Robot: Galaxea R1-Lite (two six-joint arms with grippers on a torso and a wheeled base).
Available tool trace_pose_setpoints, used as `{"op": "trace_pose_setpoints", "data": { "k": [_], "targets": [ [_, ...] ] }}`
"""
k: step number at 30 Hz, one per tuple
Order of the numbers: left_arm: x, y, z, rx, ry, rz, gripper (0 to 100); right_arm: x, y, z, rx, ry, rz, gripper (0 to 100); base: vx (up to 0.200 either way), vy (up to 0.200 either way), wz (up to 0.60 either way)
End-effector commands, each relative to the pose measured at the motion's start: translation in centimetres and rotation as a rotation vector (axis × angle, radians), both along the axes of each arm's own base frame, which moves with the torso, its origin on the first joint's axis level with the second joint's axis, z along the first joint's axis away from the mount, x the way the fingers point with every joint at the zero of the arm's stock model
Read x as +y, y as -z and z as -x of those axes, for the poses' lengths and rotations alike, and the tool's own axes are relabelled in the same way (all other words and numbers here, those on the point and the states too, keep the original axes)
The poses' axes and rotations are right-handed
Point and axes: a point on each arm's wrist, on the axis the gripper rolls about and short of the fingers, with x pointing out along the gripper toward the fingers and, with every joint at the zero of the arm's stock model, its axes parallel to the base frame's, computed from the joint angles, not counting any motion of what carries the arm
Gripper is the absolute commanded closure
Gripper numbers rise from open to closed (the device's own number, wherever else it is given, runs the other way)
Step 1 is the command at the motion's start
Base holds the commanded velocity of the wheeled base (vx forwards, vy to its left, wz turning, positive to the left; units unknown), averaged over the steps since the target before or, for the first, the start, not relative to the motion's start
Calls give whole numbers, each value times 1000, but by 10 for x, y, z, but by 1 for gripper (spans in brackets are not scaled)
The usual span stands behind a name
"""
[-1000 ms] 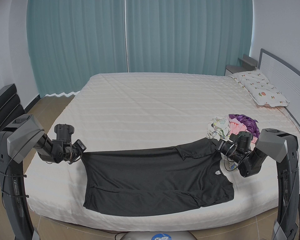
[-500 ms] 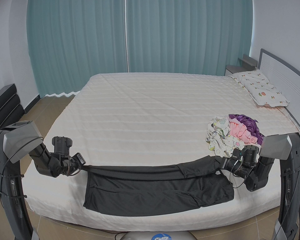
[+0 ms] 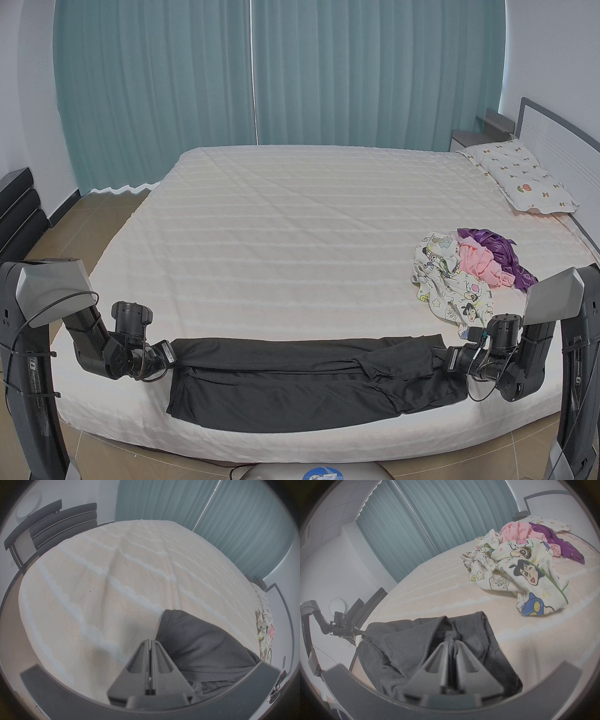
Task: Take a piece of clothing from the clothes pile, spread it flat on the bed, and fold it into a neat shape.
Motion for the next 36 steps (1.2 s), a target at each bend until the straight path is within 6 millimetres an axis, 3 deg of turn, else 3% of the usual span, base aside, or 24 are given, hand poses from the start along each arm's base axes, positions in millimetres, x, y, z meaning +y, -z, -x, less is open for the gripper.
{"op": "trace_pose_setpoints", "data": {
  "k": [1,6,10,11,14,16,19,23,27,36],
  "targets": [
    [-3,5,3,19,9,0,0,0,2,3,18,0,-1,0,0,0,0],
    [-4,2,9,28,10,-1,0,-13,-11,3,-21,43,-10,0,0,0,0],
    [1,-16,8,-20,-27,19,0,-26,-32,1,-73,93,-38,0,0,0,0],
    [1,-16,8,-20,-27,19,0,-26,-32,1,-73,93,-38,0,0,0,0],
    [10,-41,5,-101,-123,98,0,-21,-62,2,-105,144,-154,0,0,0,0],
    [12,-56,0,-154,-182,164,0,-8,-75,5,-102,130,-212,0,0,0,0],
    [11,-72,-5,-204,-233,280,0,15,-74,11,-38,98,-258,0,0,0,0],
    [7,-82,-12,-219,-265,470,0,42,-58,12,67,102,-263,0,0,0,0],
    [3,-83,-16,-193,-253,603,0,50,-44,-5,74,133,-244,0,0,0,0],
    [12,-64,-18,-170,-172,472,0,49,-45,-29,93,156,-238,0,0,0,0]
  ]
}}
